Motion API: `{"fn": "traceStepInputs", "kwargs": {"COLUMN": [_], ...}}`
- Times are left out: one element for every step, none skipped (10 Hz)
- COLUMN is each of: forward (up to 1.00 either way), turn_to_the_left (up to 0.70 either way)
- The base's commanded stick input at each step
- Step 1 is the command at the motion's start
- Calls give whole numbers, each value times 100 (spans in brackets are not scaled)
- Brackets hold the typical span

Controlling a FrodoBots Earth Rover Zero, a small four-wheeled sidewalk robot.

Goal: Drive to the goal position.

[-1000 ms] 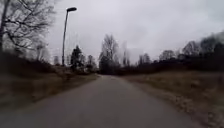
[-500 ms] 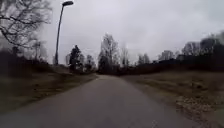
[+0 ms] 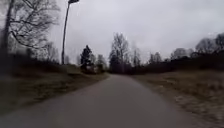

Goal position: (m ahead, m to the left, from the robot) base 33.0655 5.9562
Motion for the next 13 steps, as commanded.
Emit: {"fn": "traceStepInputs", "kwargs": {"forward": [100,100,100,100,100,100,100,100,100,100,100,100,100], "turn_to_the_left": [0,0,0,0,0,0,0,0,0,0,0,0,0]}}
